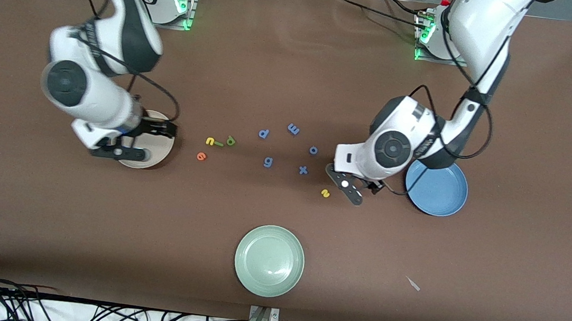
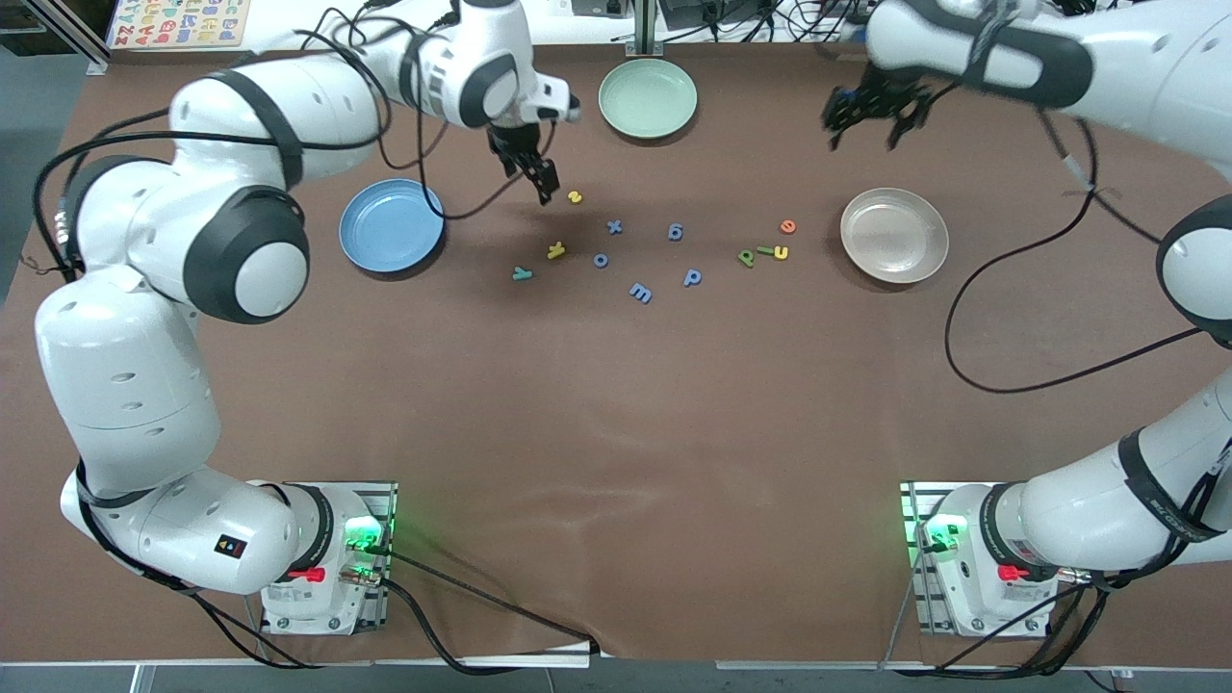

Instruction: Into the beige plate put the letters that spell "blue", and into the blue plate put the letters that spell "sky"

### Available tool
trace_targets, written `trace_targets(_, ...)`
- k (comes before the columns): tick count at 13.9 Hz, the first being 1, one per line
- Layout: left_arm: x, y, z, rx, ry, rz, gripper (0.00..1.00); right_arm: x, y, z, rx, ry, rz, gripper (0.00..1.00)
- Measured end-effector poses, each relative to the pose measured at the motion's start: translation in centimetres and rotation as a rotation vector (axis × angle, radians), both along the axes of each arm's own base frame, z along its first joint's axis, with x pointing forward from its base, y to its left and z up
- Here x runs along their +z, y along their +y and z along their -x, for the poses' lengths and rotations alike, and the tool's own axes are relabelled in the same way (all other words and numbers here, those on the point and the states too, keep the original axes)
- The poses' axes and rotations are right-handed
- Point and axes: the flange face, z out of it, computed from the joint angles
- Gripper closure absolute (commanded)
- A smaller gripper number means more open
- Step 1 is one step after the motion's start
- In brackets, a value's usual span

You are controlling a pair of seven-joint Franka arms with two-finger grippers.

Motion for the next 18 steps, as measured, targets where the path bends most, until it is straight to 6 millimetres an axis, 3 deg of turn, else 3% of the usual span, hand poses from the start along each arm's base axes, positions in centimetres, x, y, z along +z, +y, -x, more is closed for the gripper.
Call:
trace_targets(2,-2.2,-1.2,2.1,-0.032,-0.01,0.007,0.0,-3.5,1.2,1.8,-0.027,-0.048,-0.002,0.01)
trace_targets(7,-5.0,-2.8,5.3,-0.089,-0.04,0.013,0.07,-11.0,0.5,4.1,-0.038,-0.134,-0.015,0.01)
trace_targets(10,-5.7,-3.5,6.5,-0.118,-0.047,0.008,0.15,-13.0,1.0,3.6,-0.073,-0.152,0.002,0.01)
trace_targets(14,-6.5,-3.4,6.9,-0.123,-0.051,0.008,0.18,-15.7,4.4,4.1,-0.123,-0.155,0.04,0.01)
trace_targets(16,-6.9,-3.1,7.1,-0.145,-0.063,-0.007,0.2,-16.3,4.9,4.0,-0.14,-0.154,0.04,0.02)
trace_targets(17,-6.9,-3.1,7.1,-0.146,-0.069,-0.005,0.33,-16.4,4.8,3.7,-0.141,-0.157,0.04,0.05)
trace_targets(18,-7.0,-3.1,7.1,-0.146,-0.072,-0.003,0.4,-16.4,4.7,3.6,-0.134,-0.162,0.044,0.05)
